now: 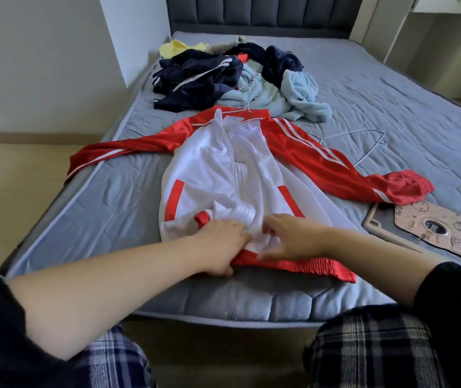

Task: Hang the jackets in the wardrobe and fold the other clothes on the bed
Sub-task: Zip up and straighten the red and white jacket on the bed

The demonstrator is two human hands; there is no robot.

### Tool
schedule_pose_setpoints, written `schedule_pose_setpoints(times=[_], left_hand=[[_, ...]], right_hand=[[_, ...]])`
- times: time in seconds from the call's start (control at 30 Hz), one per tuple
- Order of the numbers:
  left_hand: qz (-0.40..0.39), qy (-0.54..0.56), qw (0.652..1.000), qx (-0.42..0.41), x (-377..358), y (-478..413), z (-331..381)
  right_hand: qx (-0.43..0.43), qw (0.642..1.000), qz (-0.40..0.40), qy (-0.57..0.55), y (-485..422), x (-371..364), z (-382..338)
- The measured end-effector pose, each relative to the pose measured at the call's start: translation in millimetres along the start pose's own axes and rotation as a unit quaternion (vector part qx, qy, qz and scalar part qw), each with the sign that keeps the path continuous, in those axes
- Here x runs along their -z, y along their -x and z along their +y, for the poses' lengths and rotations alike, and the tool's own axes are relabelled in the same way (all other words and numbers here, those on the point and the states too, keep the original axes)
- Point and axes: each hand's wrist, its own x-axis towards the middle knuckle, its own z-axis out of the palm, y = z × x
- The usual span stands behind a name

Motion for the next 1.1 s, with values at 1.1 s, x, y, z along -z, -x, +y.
schedule_pose_setpoints(times=[1.1], left_hand=[[-0.080, -0.030, 0.988, 0.130, 11.9, 29.1, -13.5]], right_hand=[[-0.027, 0.990, -0.032, 0.133, -27.0, -4.2, -19.4]])
